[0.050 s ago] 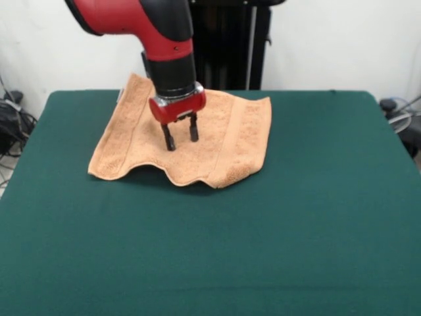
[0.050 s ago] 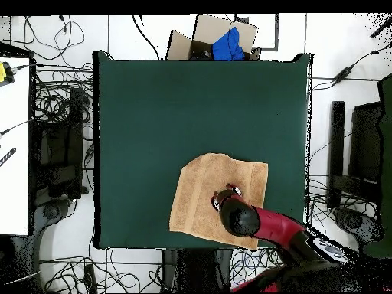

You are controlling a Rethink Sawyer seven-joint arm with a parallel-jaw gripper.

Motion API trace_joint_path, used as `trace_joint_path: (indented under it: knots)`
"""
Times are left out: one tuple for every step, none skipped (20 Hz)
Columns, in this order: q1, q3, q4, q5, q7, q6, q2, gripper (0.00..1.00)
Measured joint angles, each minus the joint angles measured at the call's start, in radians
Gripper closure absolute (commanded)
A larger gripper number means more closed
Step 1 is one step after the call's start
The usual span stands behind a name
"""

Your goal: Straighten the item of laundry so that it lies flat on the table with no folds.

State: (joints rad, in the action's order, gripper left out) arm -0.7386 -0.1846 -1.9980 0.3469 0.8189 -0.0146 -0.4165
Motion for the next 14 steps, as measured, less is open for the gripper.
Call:
trace_joint_path:
  knots:
    - [0.017, 0.013, 0.0, -0.017, 0.001, -0.004, -0.002, 0.0]
    - [0.027, 0.021, 0.0, -0.029, 0.001, -0.007, -0.002, 0.0]
    - [0.03, 0.023, 0.0, -0.032, 0.001, -0.008, -0.003, 0.0]
    - [0.055, 0.044, 0.0, -0.062, 0.001, -0.012, -0.004, 0.0]
    - [0.064, 0.05, 0.0, -0.072, 0.001, -0.013, -0.005, 0.0]
    - [0.08, 0.062, 0.0, -0.094, 0.001, -0.014, -0.005, 0.0]
    - [0.096, 0.074, 0.0, -0.115, 0.001, -0.015, -0.006, 0.0]
    - [0.11, 0.084, 0.0, -0.134, 0.001, -0.015, -0.007, 0.0]
    - [0.117, 0.089, 0.0, -0.143, 0.001, -0.016, -0.007, 0.0]
    - [0.138, 0.105, 0.001, -0.172, 0.001, -0.017, -0.007, 0.0]
    - [0.159, 0.12, 0.001, -0.2, 0.001, -0.018, -0.008, 0.0]
    - [0.182, 0.138, 0.001, -0.229, 0.001, -0.019, -0.008, 0.0]
    - [0.219, 0.164, 0.001, -0.278, 0.001, -0.021, -0.007, 0.0]
    - [0.242, 0.181, 0.001, -0.308, 0.001, -0.021, -0.006, 0.0]
